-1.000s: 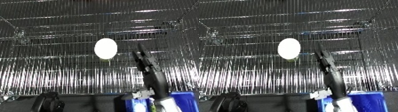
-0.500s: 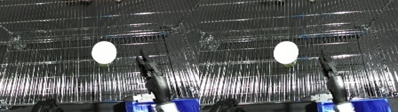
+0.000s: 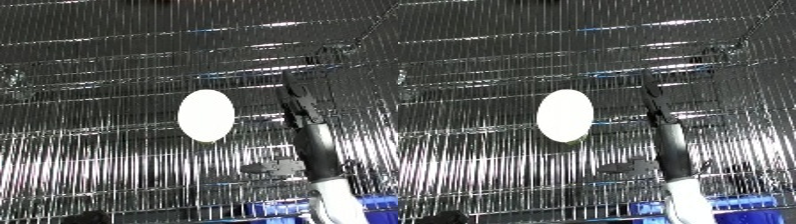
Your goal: Pick up the object and place it into the box
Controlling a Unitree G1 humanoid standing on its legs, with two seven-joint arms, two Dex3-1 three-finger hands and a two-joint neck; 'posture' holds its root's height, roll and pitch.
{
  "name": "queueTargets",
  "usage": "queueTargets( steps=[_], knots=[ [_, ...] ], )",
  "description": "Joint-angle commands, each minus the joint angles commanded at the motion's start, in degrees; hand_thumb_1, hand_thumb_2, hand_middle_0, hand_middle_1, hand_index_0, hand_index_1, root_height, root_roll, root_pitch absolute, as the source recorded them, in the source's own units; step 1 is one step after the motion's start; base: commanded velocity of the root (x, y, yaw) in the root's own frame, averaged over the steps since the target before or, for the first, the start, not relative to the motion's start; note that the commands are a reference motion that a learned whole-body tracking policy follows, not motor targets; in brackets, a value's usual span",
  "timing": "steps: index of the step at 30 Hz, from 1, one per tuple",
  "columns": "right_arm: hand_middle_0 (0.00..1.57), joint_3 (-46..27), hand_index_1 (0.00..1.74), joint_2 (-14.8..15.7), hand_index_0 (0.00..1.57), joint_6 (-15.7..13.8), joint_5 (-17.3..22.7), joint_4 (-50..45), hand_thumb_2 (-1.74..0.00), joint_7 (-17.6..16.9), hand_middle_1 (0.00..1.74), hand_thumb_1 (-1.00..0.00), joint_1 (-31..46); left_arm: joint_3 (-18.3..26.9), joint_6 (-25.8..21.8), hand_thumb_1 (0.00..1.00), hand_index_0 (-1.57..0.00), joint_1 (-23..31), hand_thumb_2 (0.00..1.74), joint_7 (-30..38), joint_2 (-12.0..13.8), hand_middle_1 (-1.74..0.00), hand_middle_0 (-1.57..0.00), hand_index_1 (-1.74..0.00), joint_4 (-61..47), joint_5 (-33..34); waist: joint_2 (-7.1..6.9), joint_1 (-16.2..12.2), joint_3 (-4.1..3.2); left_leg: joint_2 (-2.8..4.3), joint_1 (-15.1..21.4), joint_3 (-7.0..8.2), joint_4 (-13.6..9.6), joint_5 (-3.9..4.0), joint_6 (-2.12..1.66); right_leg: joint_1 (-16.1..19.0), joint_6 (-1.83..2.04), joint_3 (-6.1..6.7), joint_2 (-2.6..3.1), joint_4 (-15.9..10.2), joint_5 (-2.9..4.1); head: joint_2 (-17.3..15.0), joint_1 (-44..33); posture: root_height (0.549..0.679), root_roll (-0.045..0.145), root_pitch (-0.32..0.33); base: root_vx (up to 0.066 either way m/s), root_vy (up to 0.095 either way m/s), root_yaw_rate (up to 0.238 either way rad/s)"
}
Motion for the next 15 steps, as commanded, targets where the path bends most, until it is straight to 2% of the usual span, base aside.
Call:
queueTargets(
  steps=[15],
  knots=[
    [0.00,4.46,0.00,0.75,0.00,1.90,1.48,7.41,0.00,3.49,0.00,0.00,-8.74,-2.49,-1.01,1.00,-1.57,-1.03,1.74,1.61,-0.77,-1.74,-1.57,-1.74,-0.65,-1.19,1.43,2.23,0.00,-0.99,-3.72,-0.39,0.55,0.05,0.69,-3.18,-0.46,-0.60,0.11,-0.07,0.33,2.66,5.28,0.579,0.047,0.197,0.002,0.029,0.038]
  ],
)
